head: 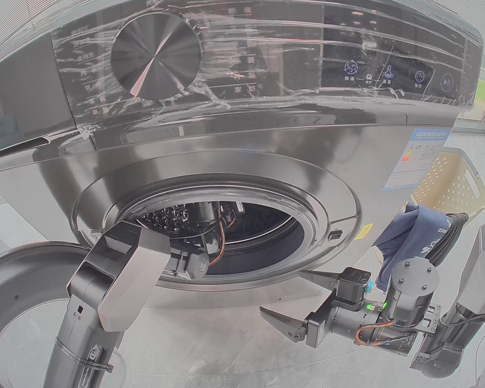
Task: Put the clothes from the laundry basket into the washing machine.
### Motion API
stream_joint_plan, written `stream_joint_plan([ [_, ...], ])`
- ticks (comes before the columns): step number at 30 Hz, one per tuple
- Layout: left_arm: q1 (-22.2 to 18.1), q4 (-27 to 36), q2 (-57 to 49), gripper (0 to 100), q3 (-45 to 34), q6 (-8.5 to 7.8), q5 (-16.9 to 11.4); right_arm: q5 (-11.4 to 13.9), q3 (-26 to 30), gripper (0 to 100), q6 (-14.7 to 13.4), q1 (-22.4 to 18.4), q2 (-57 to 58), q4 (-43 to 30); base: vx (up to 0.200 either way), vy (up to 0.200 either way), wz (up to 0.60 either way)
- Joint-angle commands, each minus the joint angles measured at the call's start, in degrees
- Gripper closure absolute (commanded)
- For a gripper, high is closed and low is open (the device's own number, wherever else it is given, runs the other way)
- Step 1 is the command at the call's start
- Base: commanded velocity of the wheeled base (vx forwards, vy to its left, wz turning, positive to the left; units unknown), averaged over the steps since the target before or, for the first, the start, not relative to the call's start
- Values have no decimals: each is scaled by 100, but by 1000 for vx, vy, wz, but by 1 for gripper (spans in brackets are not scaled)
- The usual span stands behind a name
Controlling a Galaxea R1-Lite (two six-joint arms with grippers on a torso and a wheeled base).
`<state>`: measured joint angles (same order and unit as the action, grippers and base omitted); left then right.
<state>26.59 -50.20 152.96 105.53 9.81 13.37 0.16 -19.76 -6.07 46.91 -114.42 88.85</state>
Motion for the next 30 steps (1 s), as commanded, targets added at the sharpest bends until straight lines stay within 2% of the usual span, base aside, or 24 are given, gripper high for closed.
stream_joint_plan([
  [1,-75,-113,182,100,407,21,43,2,-1,0,1,2,-19,1,0,0,0],
  [6,-48,-148,147,100,389,29,43,2,-1,0,1,20,-19,1,0,0,0],
  [7,-40,-165,120,0,327,29,43,2,-1,0,1,20,-19,1,0,0,0],
  [9,-4,-201,6,0,143,29,51,2,-1,0,1,20,-10,1,0,0,0],
  [12,48,-245,-477,0,-718,-23,7,2,7,0,1,11,-10,1,0,0,0],
  [13,48,-245,-477,0,-718,-23,7,2,7,0,1,11,-10,1,0,0,0],
  [14,83,-236,-820,0,-1246,-32,-63,2,7,0,1,11,-10,1,0,0,0],
  [17,101,-280,-1136,0,-1712,-41,-107,2,7,0,1,11,-10,1,0,0,0],
  [23,312,-341,-2059,0,-3188,-50,-265,2,-1,0,1,2,-1,1,0,0,0],
  [27,453,-473,-2446,0,-3821,-50,-397,2,7,0,1,2,-10,1,0,0,0],
  [30,497,-579,-2516,0,-3970,-50,-397,2,-1,0,1,2,-10,1,0,0,0],
])
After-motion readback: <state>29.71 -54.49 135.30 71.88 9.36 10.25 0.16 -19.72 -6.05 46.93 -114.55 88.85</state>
